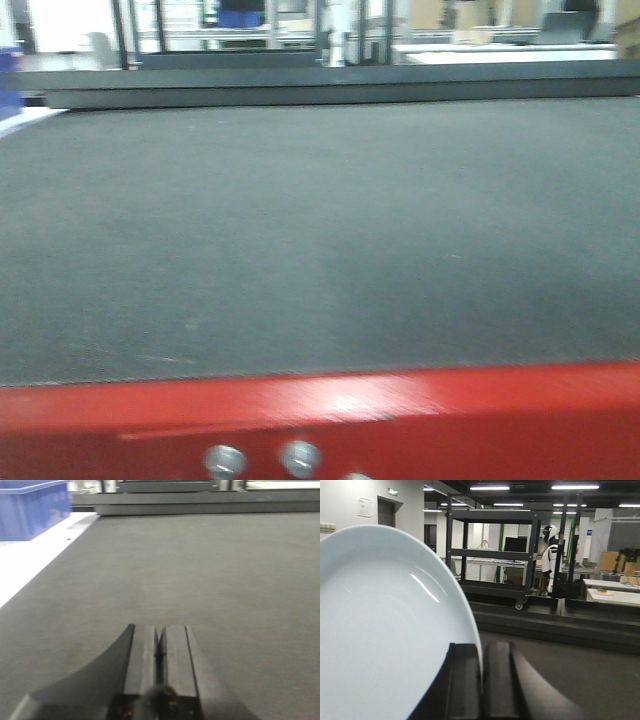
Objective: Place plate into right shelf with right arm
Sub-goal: 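Drive the base away from the table holding the plate in the right gripper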
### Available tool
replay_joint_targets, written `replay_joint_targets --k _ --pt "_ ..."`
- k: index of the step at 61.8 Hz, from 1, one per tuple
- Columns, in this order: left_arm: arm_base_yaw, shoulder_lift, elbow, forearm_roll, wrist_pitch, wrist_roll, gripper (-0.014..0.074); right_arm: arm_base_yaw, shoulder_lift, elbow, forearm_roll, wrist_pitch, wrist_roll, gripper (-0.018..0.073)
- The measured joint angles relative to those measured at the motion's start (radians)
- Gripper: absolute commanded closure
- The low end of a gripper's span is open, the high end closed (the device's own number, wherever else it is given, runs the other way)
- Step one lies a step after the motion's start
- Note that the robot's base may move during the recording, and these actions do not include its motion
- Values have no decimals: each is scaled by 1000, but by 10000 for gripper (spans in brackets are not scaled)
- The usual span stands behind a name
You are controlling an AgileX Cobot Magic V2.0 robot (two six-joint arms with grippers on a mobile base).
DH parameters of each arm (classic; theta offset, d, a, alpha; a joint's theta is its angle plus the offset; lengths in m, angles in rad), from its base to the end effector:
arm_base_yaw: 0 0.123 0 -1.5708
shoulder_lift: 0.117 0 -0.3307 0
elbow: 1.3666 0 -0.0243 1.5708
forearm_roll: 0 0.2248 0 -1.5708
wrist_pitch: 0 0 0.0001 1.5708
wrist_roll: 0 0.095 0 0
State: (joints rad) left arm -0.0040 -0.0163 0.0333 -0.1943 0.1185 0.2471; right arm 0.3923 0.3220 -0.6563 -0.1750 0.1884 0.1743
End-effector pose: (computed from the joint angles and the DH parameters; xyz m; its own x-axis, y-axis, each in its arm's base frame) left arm -0.0116 -0.0021 0.1918 -0.0446 0.0543 -0.9975 0.0293 0.9982 0.0530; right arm -0.0097 -0.0074 0.3998 0.2151 0.0915 -0.9723 -0.3533 0.9355 0.0099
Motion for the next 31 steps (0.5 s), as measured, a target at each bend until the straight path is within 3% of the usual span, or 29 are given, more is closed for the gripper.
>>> replay_joint_targets --k 31 --pt "0 0 0 0 0 0 643 0 0 0 0 2 0 522"
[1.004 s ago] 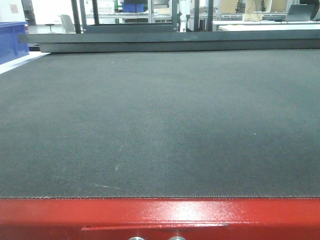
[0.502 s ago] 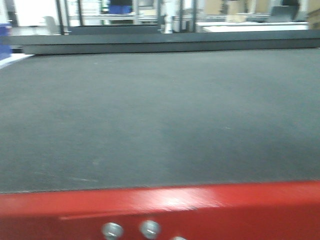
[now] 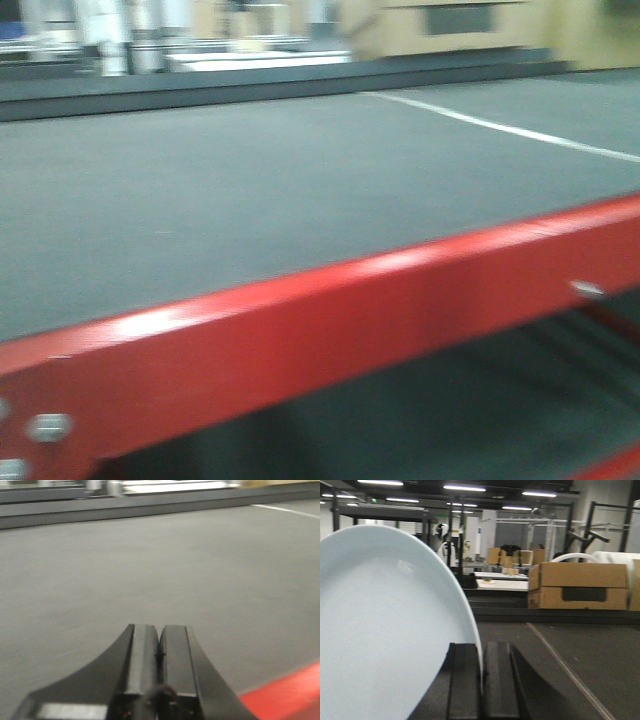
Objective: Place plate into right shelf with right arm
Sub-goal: 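Drive the base away from the table holding the plate in the right gripper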
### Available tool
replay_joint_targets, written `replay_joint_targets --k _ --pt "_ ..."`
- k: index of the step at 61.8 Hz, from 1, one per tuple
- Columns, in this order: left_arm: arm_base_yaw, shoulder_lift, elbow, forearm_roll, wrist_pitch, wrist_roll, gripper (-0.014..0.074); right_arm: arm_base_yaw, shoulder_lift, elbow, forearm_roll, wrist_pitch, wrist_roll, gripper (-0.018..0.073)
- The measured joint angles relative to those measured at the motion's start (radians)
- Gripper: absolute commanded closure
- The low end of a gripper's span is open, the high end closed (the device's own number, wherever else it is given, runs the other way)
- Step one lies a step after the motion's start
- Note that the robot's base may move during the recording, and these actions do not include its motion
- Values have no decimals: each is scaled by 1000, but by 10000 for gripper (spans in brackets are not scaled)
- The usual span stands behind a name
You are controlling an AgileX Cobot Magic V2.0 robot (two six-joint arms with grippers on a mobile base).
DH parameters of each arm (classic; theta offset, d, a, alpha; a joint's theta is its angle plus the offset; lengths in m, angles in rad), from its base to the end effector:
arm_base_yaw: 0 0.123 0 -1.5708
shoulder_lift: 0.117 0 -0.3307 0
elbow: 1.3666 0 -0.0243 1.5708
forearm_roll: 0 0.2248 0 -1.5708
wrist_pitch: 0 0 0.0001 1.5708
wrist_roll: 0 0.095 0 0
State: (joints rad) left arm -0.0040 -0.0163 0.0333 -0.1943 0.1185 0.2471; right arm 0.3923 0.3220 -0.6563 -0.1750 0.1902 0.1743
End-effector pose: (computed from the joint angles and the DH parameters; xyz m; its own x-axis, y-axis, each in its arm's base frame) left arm -0.0116 -0.0021 0.1918 -0.0446 0.0543 -0.9975 0.0293 0.9982 0.0530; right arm -0.0097 -0.0074 0.3996 0.2135 0.0909 -0.9727 -0.3530 0.9356 0.0100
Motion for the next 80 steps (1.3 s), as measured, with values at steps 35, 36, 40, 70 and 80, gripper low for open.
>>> replay_joint_targets --k 35,36,40,70,80 --pt "0 0 0 0 0 0 643 0 0 0 0 0 0 522" --pt "0 0 0 0 0 0 643 0 0 0 0 0 0 522" --pt "0 0 0 0 0 0 643 0 0 0 0 0 0 522" --pt "0 0 0 0 0 0 643 0 0 0 0 0 -2 522" --pt "0 0 0 0 0 0 643 0 0 0 0 0 -2 522"
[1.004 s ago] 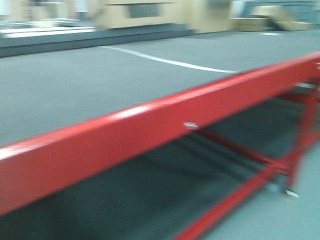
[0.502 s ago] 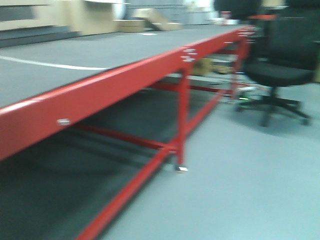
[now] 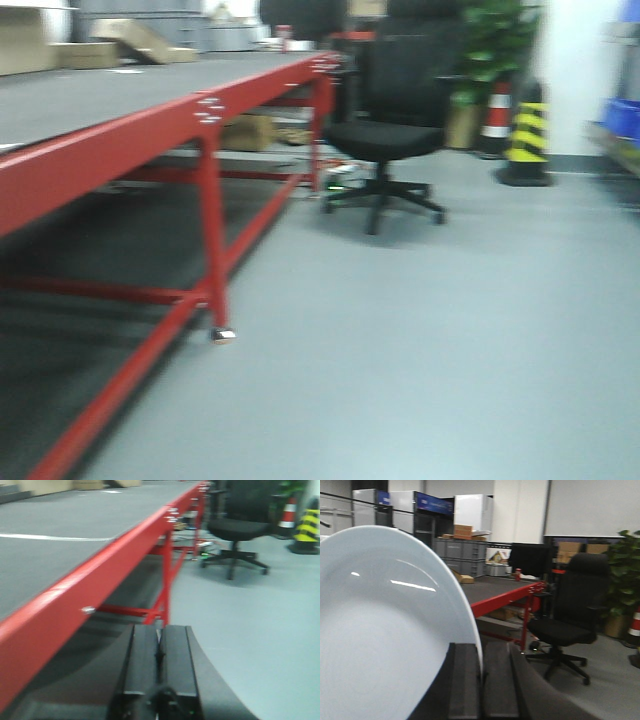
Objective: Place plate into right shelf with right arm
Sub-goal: 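Drive the base away from the table holding the plate in the right gripper, then drive toward the steel shelf with blue bins, plate held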
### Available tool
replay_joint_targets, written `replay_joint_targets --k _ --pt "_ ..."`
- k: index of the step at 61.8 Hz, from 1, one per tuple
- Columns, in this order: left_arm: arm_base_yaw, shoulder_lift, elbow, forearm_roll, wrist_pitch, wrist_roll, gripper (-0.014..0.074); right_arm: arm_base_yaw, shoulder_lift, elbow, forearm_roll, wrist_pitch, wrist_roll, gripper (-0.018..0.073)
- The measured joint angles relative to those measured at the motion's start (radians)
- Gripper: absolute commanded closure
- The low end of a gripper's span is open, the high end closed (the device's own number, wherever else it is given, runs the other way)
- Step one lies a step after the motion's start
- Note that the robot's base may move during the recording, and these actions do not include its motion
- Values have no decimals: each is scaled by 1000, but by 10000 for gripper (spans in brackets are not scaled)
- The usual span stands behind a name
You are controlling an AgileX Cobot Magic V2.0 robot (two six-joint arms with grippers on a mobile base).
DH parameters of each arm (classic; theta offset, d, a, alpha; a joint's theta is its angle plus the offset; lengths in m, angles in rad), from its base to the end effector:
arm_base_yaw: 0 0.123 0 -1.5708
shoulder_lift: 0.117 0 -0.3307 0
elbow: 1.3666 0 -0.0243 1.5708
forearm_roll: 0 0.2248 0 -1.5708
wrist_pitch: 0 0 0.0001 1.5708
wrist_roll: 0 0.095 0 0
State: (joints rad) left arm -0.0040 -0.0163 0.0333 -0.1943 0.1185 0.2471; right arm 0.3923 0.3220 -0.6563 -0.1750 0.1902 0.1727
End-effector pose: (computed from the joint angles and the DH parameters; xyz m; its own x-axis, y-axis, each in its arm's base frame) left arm -0.0116 -0.0021 0.1918 -0.0446 0.0543 -0.9975 0.0293 0.9982 0.0530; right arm -0.0097 -0.0074 0.3996 0.2141 0.0894 -0.9727 -0.3527 0.9357 0.0084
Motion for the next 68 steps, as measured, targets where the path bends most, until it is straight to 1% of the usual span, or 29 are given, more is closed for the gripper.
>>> replay_joint_targets --k 25,38,68 --pt "0 0 0 0 0 0 643 0 0 0 0 0 0 522" --pt "-34 0 0 0 0 0 643 0 0 0 0 2 0 522" --pt "-35 0 0 0 0 0 643 0 0 0 0 2 0 522"
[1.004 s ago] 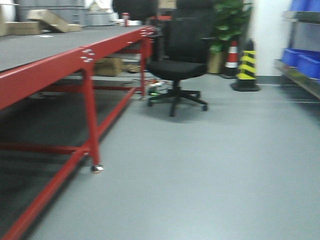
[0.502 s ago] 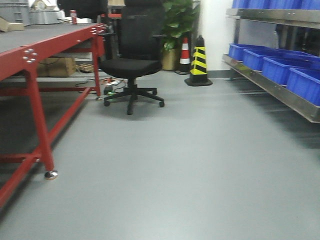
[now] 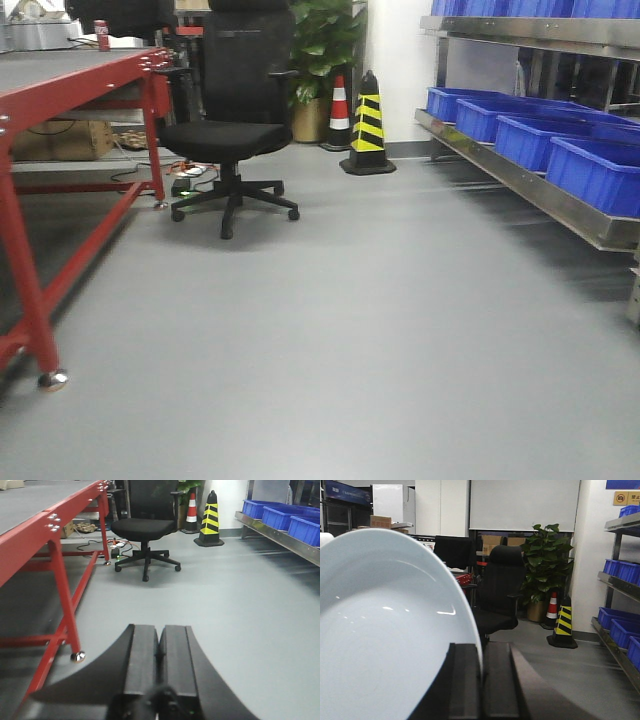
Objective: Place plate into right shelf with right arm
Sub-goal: 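Drive toward the steel shelf with blue bins, plate held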
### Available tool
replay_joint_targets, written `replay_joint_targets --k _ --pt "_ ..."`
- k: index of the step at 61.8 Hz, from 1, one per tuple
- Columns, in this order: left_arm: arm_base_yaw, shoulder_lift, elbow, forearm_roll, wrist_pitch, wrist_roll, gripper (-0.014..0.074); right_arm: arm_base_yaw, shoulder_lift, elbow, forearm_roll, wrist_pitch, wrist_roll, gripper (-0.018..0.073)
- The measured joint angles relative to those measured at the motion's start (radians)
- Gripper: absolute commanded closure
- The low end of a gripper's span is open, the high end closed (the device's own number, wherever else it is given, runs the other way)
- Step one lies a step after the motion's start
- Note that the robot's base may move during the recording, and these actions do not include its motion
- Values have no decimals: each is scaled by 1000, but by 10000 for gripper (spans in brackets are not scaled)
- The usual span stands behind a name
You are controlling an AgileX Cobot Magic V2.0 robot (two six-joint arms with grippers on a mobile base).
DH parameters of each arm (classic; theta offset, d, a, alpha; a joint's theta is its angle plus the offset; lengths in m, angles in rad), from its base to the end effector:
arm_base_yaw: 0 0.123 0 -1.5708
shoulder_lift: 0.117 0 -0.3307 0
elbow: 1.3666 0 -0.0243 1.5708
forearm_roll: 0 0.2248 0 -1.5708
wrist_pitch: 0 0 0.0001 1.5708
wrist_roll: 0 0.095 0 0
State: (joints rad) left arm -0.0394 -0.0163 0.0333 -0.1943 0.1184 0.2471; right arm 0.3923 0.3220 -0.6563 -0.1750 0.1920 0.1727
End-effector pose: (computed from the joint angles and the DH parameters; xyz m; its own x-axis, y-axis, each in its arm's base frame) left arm -0.0117 -0.0017 0.1918 -0.0425 0.0558 -0.9975 0.0645 0.9965 0.0530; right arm -0.0096 -0.0074 0.3995 0.2125 0.0888 -0.9731 -0.3524 0.9358 0.0085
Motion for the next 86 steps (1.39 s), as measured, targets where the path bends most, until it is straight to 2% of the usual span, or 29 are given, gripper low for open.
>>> replay_joint_targets --k 86 --pt "0 0 0 0 0 0 643 0 0 0 0 0 0 522"
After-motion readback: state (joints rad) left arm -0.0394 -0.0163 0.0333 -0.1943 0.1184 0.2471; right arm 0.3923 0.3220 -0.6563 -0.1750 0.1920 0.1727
